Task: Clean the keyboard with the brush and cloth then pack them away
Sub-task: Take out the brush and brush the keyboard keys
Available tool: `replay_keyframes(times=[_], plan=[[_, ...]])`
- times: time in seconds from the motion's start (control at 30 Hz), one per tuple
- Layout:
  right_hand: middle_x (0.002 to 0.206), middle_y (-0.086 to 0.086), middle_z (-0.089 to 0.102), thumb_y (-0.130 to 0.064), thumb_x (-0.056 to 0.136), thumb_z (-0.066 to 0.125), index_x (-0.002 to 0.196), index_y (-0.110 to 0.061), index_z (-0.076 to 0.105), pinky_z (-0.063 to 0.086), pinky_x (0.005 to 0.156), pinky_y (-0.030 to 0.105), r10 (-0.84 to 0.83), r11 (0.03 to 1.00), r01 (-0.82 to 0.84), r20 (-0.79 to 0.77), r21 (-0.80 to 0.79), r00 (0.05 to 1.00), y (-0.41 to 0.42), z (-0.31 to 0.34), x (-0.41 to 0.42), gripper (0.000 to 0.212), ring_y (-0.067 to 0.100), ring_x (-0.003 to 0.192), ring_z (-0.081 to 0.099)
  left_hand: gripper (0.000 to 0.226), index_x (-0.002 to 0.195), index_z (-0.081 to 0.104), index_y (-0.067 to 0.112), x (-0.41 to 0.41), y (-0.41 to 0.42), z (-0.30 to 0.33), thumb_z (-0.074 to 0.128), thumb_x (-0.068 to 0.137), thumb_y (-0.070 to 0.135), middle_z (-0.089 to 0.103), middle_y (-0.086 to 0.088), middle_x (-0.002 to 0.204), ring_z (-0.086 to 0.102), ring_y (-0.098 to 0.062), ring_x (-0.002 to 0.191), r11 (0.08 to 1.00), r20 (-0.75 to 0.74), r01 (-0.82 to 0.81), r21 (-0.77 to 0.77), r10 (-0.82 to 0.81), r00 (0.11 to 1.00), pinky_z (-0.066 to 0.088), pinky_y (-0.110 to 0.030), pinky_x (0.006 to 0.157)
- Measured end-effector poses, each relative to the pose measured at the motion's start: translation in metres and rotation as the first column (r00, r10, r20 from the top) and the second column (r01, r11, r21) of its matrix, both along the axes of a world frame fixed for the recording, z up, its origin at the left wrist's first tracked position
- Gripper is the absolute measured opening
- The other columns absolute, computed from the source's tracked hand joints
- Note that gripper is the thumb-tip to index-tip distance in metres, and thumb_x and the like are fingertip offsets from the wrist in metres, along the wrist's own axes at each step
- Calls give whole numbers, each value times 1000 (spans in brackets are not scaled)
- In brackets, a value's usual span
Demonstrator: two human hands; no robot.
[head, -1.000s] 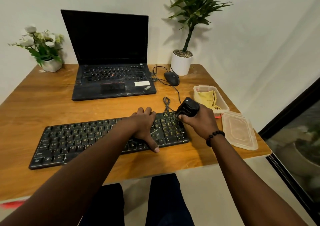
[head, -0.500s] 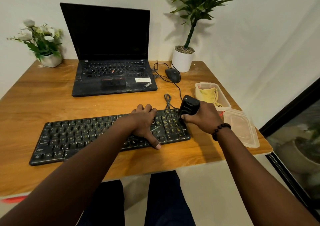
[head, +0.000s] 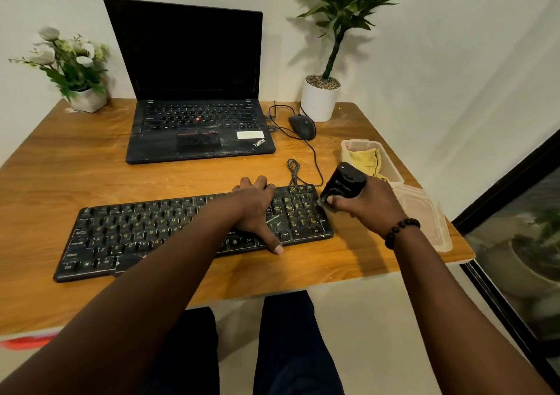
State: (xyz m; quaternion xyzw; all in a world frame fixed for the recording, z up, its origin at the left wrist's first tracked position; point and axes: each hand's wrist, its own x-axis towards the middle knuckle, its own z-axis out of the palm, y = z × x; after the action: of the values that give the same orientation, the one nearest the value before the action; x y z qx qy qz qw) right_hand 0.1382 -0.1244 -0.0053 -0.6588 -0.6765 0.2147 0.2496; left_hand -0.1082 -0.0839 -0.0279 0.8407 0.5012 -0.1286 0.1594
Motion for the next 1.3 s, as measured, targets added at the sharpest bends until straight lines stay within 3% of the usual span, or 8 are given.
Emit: replay_keyframes(times=[0.17, 0.33, 0.5, 0.63, 0.8, 1.0, 1.1, 1.3], plan=[[87, -9, 67, -28, 76, 77, 101, -23, 63, 47, 59, 16, 2, 998, -5, -52, -67, 999, -29, -7, -5, 30, 5, 80, 63, 145, 157, 11, 15, -2, 2, -3, 74, 47, 84, 19, -5, 152, 22, -33, 136, 1000, -5, 14, 7, -14, 1000, 36, -55, 111], [94, -11, 61, -26, 76, 78, 108, -23, 60, 40, 64, 7, -151, 980, 166, -137, 106, 979, -44, -10, -14, 37, 1, 85, 56, 145, 157, 11, 14, -1, 3, -2, 74, 47, 84, 19, -4, 151, 23, -33, 136, 1000, -13, 19, 10, -19, 1000, 35, -56, 111], [90, -8, 66, -30, 75, 78, 100, -26, 60, 41, 59, 10, 66, 989, -58, 59, -138, 996, -46, 1, -6, 31, -2, 77, 56, 144, 157, 11, 15, -1, 2, -2, 74, 48, 84, 20, -5, 151, 23, -33, 136, 1000, -17, 18, 8, -18, 1000, 35, -56, 111], [89, -10, 63, -28, 76, 77, 104, -22, 62, 38, 60, 8, -61, 998, 61, -1, 26, 998, -41, 1, -9, 33, 4, 81, 58, 144, 156, 12, 15, -2, 2, -3, 74, 46, 85, 20, -5, 151, 23, -33, 135, 1000, -17, 17, 11, -17, 1000, 35, -56, 111], [84, -13, 60, -31, 75, 78, 100, -24, 61, 35, 57, 8, 16, 998, -13, 67, -55, 998, -47, -6, -8, 31, 5, 80, 57, 144, 156, 11, 15, -2, 2, -3, 74, 47, 85, 19, -5, 152, 22, -33, 136, 1000, -21, 21, 15, -20, 1000, 34, -55, 111], [99, -9, 64, -28, 76, 78, 111, -23, 62, 43, 71, 11, -110, 994, 105, -163, -39, 980, -61, -15, -10, 39, 6, 93, 60, 144, 156, 11, 15, -2, 3, -3, 73, 47, 85, 18, -4, 152, 21, -33, 136, 1000, -20, 19, 10, -19, 1000, 34, -55, 111], [93, -12, 65, -29, 75, 79, 104, -28, 62, 42, 67, 8, -55, 997, 48, -118, -63, 992, -65, -11, -7, 34, -1, 87, 59, 144, 157, 10, 15, -2, 2, -2, 74, 48, 84, 18, -4, 152, 21, -33, 137, 1000, -20, 12, 9, -12, 1000, 33, -55, 112], [92, -10, 64, -28, 74, 80, 101, -23, 63, 39, 61, 6, -262, 958, 279, -187, 68, 947, -71, -32, -27, 32, 3, 83, 58, 144, 157, 7, 16, -1, 0, -2, 74, 49, 83, 16, -4, 154, 19, -34, 138, 1000, -19, 9, 10, -9, 1000, 31, -55, 113]])
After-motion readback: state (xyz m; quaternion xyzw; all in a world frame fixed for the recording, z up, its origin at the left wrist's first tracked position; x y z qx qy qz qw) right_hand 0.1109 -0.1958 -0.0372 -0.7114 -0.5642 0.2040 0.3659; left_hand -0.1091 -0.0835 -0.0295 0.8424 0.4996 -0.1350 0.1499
